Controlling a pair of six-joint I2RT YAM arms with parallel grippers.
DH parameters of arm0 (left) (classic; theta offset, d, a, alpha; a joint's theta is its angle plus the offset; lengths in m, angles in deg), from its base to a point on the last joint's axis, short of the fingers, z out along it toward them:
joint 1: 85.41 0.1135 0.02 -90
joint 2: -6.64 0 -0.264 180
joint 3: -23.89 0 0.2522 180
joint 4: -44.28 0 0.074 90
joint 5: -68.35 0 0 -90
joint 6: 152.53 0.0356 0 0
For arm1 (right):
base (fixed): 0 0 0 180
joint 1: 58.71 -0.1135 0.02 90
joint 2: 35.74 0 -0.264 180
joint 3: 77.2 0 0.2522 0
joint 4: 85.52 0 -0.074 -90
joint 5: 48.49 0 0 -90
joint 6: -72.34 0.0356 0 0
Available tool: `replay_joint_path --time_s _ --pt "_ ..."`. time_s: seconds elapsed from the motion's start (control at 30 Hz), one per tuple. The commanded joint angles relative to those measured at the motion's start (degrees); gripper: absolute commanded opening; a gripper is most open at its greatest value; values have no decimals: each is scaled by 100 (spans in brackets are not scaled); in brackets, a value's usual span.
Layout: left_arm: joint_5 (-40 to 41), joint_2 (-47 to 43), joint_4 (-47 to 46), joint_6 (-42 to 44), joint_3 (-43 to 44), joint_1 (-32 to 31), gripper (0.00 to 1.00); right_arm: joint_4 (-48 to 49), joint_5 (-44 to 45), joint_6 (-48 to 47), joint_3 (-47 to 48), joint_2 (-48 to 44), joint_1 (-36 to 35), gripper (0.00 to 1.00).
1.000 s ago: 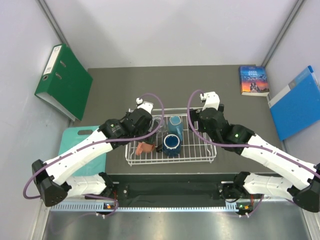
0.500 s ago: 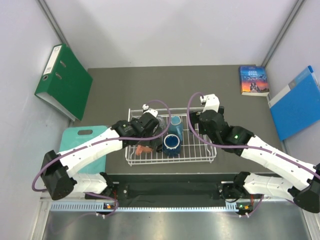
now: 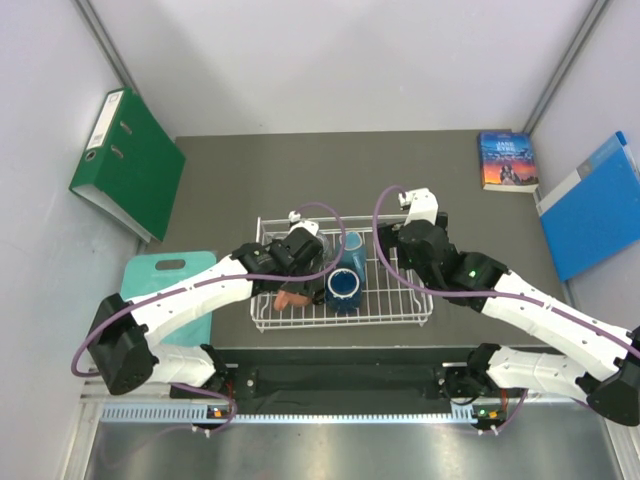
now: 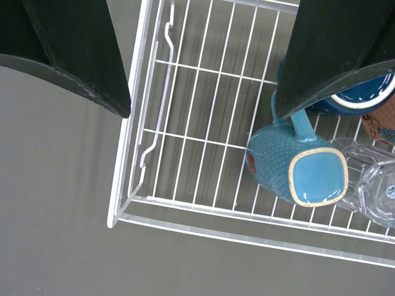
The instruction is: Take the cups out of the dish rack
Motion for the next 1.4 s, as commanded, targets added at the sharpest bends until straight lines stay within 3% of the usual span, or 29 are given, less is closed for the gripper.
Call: replay_joint_path --time_s 0.0,0.17,0.2,0.23,0.47,0.77,0.97,1.1,1.23,1.33,1.37 --pt "92 -30 -218 -51 13 -19 67 60 96 -93 108 -9 -72 100" --pt "206 -74 -130 -51 66 -19 35 104 69 -40 73 -9 -72 100" --pt "224 -100 -104 -51 110 -19 11 104 78 -40 65 -18 -72 100" --pt "267 -117 -60 -69 154 -19 0 104 78 -40 64 -18 -64 99" --pt "671 -425 353 45 891 -19 0 174 96 -40 126 -10 -72 100" --pt "470 -443 766 151 2544 -19 0 192 430 47 556 26 -64 100" --pt "154 -592 346 28 3107 -19 0 605 157 126 802 -378 -64 100" --pt "-364 -697 -487 -69 2994 16 0 728 -149 205 1013 -466 24 100" --pt "-1356 -829 -1665 -384 2563 288 0 1385 -1490 459 926 -659 366 100" --pt "-2760 -952 -2936 -1068 1984 998 0 1931 -2799 941 585 -905 989 100" --pt "-3147 -987 -3403 -1715 1512 1540 0 2324 -3100 1101 479 -1019 1374 100"
